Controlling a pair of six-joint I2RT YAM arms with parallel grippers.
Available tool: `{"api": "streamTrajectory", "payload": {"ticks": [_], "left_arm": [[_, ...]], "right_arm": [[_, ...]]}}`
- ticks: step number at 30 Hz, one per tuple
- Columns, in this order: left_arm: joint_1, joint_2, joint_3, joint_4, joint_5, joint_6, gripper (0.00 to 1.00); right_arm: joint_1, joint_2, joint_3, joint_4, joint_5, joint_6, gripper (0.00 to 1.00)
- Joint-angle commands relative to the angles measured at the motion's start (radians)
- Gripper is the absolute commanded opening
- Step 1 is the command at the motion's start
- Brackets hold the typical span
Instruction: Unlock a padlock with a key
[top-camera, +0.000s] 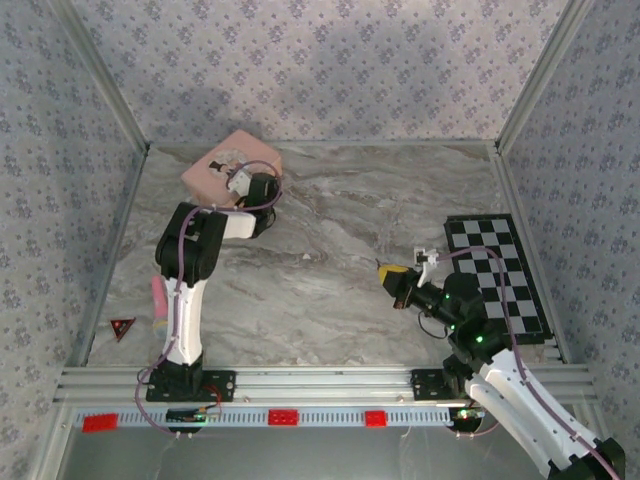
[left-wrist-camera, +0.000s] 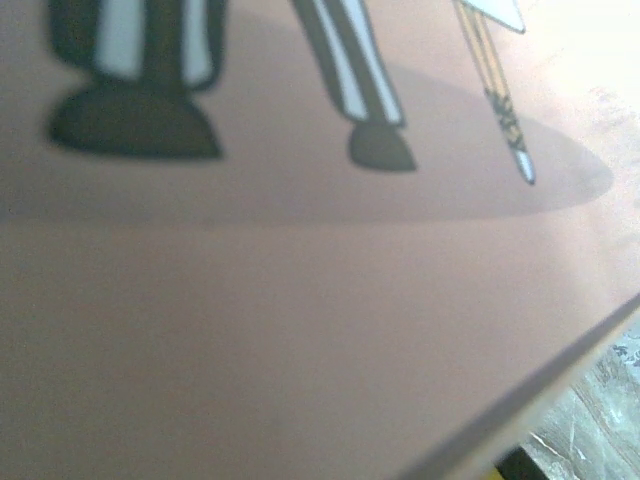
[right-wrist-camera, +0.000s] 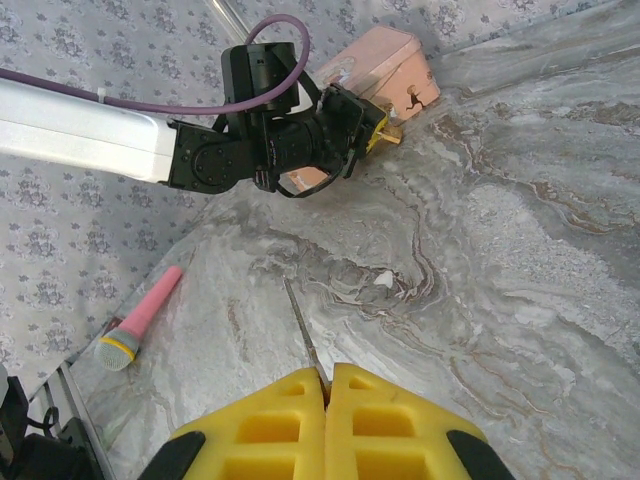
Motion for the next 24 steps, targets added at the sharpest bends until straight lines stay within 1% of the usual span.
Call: {"api": "streamTrajectory", "payload": {"ticks": [1, 4, 7, 9, 14, 18, 20, 24], "left_arm": [[0.008, 0.005, -0.017, -0.009, 0.013, 0.014, 0.07], [0.008, -0.023, -0.046, -0.009, 0.027, 0.027, 0.00], [0.008, -0.054, -0.091, 0.026, 0.056, 0.049, 0.00], [0.008, -0.078, -0.119, 0.034, 0.094, 0.076, 0.00], [0.008, -0.167, -0.222, 0.028, 0.221, 0.144, 0.00], [0.008, -0.251, -0.294, -0.026, 0.349, 0.220, 0.00], [0.008, -0.303, -0.338, -0.057, 0.415, 0.261, 0.00], [-0.004, -0.400, -0.401, -0.156, 0.508, 0.321, 0.00]], "right_arm": [[-0.006, -0.007, 0.003, 0.000, -0.008, 0.017, 0.00], [-0.007, 0.003, 0.014, -0.005, -0.007, 0.017, 0.00], [-0.006, 0.021, 0.024, -0.012, -0.015, 0.019, 0.00], [-0.007, 0.036, 0.023, -0.015, -0.018, 0.024, 0.00], [-0.005, 0.108, 0.024, -0.027, -0.032, 0.053, 0.00], [0.010, 0.186, 0.032, -0.027, -0.039, 0.070, 0.00], [0.025, 0.227, 0.038, -0.040, -0.019, 0.075, 0.00], [0.062, 0.309, 0.044, -0.035, 0.012, 0.096, 0.00]]}}
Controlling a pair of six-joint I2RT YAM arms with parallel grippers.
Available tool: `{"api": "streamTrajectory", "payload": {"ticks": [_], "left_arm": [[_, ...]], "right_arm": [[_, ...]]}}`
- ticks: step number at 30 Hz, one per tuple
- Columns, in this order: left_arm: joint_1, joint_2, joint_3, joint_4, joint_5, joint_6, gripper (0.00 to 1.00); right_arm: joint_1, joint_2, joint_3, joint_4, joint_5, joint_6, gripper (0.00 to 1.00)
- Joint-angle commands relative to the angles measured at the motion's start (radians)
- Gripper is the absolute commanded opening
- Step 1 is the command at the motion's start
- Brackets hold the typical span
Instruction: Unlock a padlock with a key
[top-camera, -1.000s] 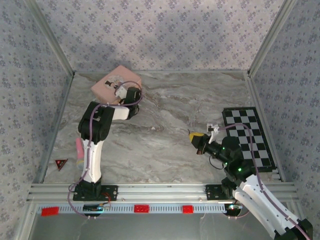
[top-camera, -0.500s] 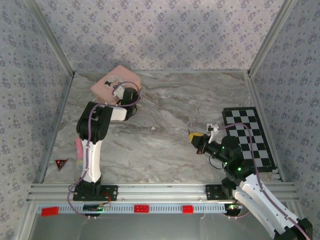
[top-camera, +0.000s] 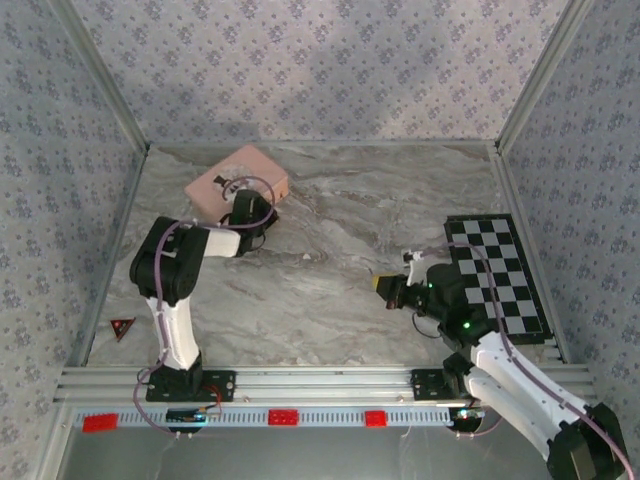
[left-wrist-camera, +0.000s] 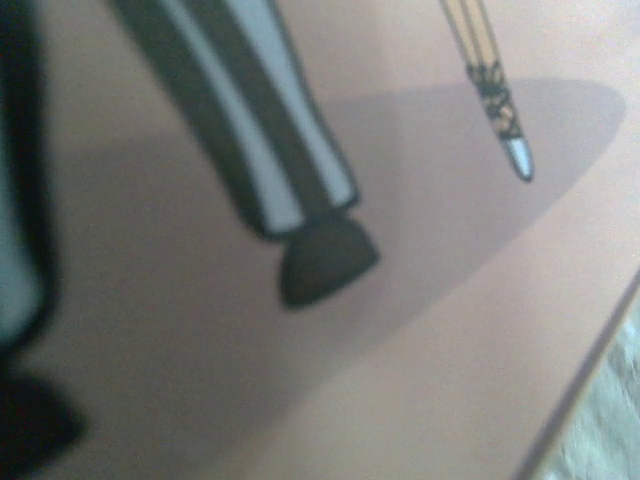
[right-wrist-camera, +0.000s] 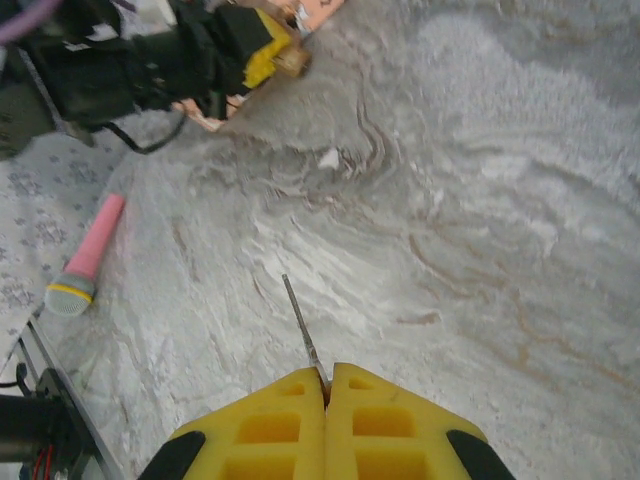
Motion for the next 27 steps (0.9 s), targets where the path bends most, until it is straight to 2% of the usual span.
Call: {"api": "streamTrajectory", "payload": {"ticks": [1, 7, 14, 17, 21, 27], "left_arm": [[-0.022, -0.105, -0.037, -0.128, 0.138, 0.124, 0.00], [-0.108, -0.198, -0.058, -0.304, 0.178, 0.242, 0.00], [-0.248, -0.153, -0.010, -0.382, 0.214, 0.349, 0.00], [-0.289, -0.128, 0.004, -0.366, 0.243, 0.339, 0.00], [-0.307, -0.125, -0.011, -0.315, 0.288, 0.291, 0.00], [-0.314, -0.149, -0.060, -0.298, 0.245, 0.276, 0.04]], "right_arm": [[0.036, 0.058, 0.038, -0.008, 0.034, 0.033, 0.00], [0.151, 0.205, 0.066, 0.047, 0.115, 0.078, 0.00], [0.243, 0.331, 0.136, 0.068, 0.195, 0.091, 0.00], [0.254, 0.361, 0.143, 0.089, 0.215, 0.104, 0.00], [0.254, 0.435, 0.138, 0.183, 0.170, 0.139, 0.00], [0.255, 0.530, 0.148, 0.222, 0.151, 0.169, 0.00]]}}
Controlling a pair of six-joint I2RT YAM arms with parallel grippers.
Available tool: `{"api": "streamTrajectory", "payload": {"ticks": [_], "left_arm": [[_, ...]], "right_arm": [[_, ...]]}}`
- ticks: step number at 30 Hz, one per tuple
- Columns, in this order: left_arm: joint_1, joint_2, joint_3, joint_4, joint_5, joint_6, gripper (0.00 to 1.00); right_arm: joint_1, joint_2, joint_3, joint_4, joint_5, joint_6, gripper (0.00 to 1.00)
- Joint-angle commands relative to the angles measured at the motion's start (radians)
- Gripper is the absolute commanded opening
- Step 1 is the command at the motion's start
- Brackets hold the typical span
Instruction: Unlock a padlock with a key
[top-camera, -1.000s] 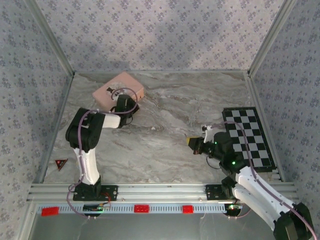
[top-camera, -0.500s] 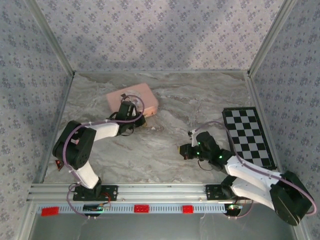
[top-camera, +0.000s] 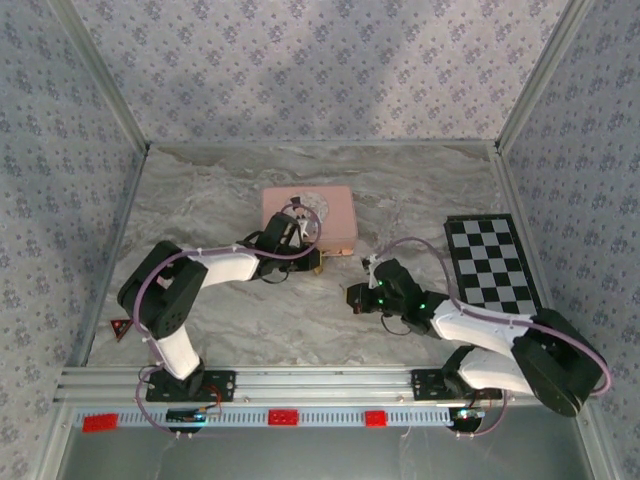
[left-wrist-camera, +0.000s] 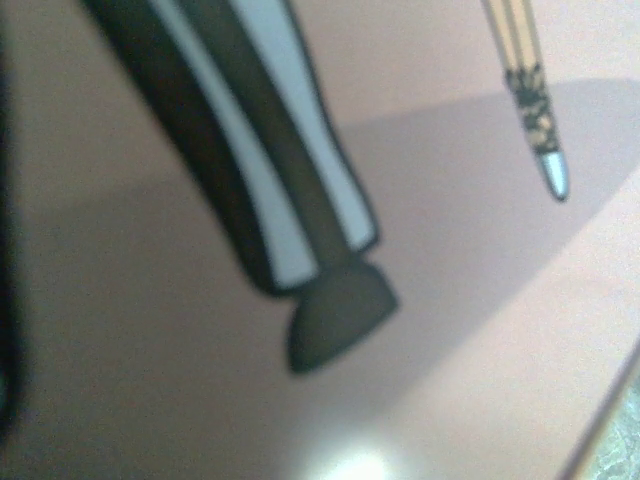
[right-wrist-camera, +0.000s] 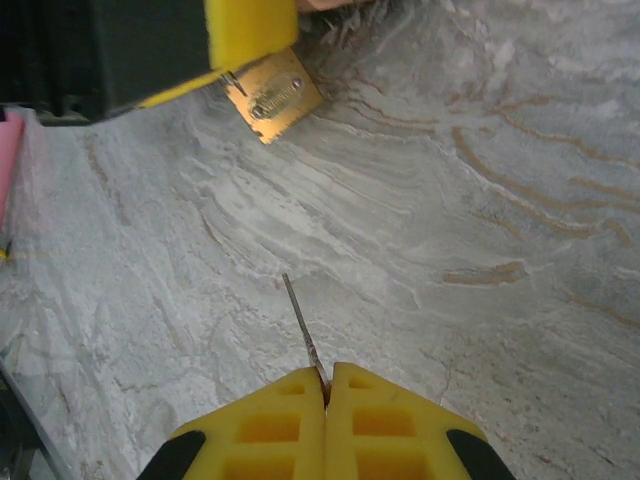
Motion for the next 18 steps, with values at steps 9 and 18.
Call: {"api": "streamTrajectory", "payload": {"ticks": [9, 18], "left_arm": [[-0.018, -0.086, -0.227, 0.232, -0.100, -0.056, 0.19], [-0.039, -0.122, -0.383, 0.474, -0.234, -0.175, 0.42]], "right_arm": [[0.007, -0.005, 0.042, 0.006, 0.018, 0.022, 0.00], [0.003, -0.054, 0.035, -0.016, 0.030, 0.013, 0.00]]}}
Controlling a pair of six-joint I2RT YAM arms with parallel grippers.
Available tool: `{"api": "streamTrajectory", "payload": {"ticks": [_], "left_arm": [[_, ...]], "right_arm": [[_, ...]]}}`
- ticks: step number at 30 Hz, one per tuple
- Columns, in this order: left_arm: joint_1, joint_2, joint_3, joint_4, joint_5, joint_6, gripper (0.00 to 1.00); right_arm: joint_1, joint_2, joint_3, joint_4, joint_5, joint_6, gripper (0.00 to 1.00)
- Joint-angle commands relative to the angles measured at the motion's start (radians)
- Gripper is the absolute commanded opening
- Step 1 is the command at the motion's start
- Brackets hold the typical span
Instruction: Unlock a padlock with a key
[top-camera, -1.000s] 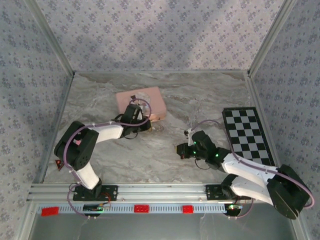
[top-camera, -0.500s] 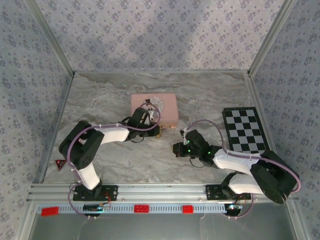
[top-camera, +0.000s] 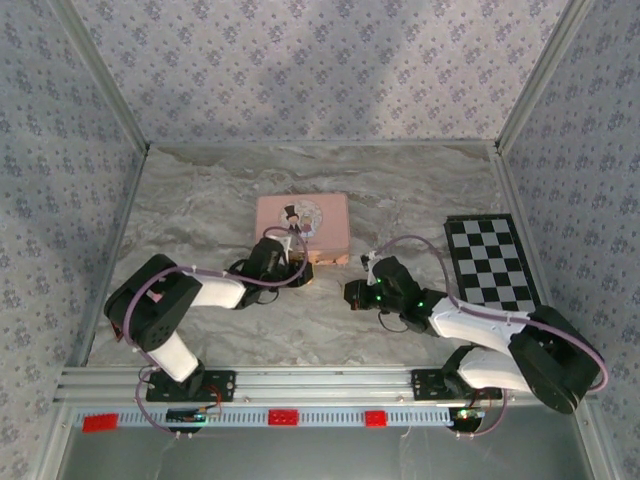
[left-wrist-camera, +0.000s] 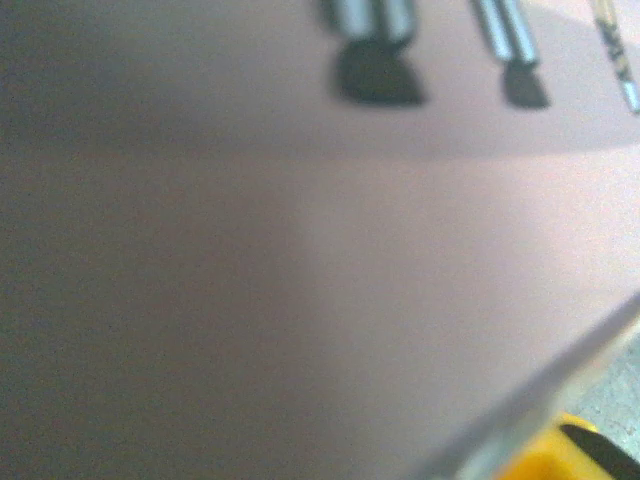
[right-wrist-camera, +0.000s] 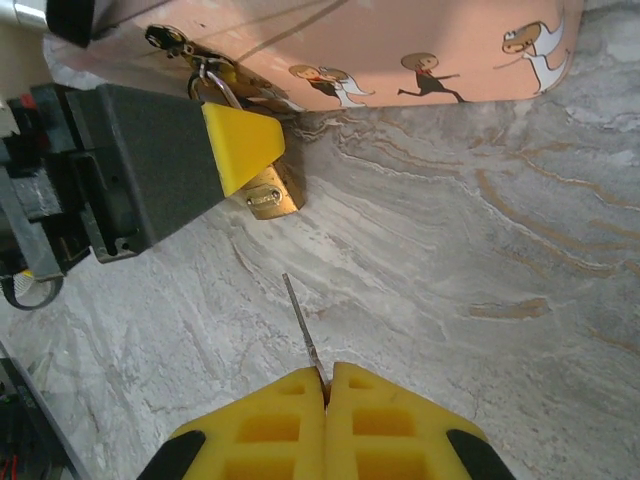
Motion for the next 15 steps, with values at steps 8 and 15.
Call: {"api": "streamTrajectory", "payload": {"ticks": [8, 15], "left_arm": [[-0.059, 0.037, -0.091, 0.222, -0.149, -0.099, 0.46], [-0.061, 0.112, -0.097, 0.317, -0.112, -0.152, 0.36]], "right_arm": [[-0.003, -0.027, 0.022, -0.029, 0.012, -0.004, 0.00], [0.000, -0.027, 0.016, -0.022, 0.013, 0.001, 0.00]]}}
